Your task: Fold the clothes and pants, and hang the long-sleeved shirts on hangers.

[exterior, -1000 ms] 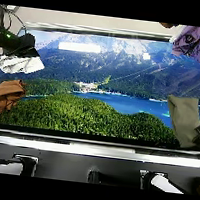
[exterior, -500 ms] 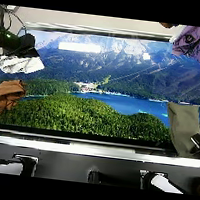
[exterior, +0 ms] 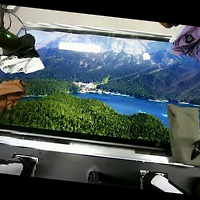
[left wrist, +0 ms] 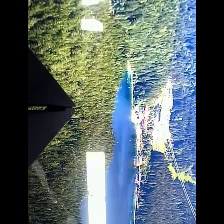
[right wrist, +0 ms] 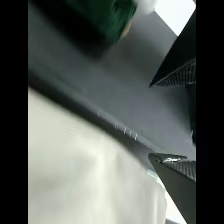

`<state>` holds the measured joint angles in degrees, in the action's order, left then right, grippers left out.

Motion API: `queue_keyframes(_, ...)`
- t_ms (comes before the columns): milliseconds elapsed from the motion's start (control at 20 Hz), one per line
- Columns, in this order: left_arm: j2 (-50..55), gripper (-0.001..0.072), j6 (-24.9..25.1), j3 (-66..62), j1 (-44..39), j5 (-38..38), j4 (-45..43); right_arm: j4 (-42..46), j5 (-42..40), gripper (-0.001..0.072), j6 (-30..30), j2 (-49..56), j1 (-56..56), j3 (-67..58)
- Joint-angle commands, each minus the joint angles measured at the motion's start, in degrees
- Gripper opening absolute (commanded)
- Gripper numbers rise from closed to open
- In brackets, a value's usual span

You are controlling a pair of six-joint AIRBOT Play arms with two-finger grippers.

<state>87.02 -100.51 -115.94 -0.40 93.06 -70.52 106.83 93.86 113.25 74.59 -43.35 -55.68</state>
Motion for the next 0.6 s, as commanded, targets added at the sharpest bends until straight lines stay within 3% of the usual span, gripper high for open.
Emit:
queue_keyframes(0, 0.02, 0.0018, 0.00, 0.02, -0.04, -0.02, -0.02, -0.55, -1.79, 0.0479, 0.59, -1.27, 0.09, -2.93)
queue_keyframes(50, 0.02, 0.0017, -0.02, 0.02, -0.04, -0.04, -0.02, -6.47, -6.14, 0.0453, -0.70, -2.29, 0.11, -5.22)
queue_keyframes(150, 0.02, 0.0017, 0.00, 0.07, -0.04, -0.15, -0.04, -24.79, -19.21, 0.0233, -8.87, -5.33, 1.09, -9.38)
queue_keyframes(250, -0.04, 0.0017, 0.04, 1.22, -0.37, -0.79, -0.11, -37.24, -29.20, 0.0154, -20.39, -7.54, 7.19, -12.44)
queue_keyframes(350, -0.17, 0.0016, 1.11, 2.62, -1.09, -1.95, -1.05, -40.26, -31.98, 0.0126, -28.65, -8.52, 17.09, -14.43)
queue_keyframes(450, -1.27, 0.0016, 3.61, 3.52, -3.39, -4.11, -5.20, -39.82, -32.09, 0.0029, -33.05, -9.38, 28.28, -14.43)
queue_keyframes(550, -4.00, 0.0016, 5.51, 6.19, -6.10, -6.67, -10.01, -38.14, -31.36, 0.0029, -33.55, -9.68, 38.53, -14.43)
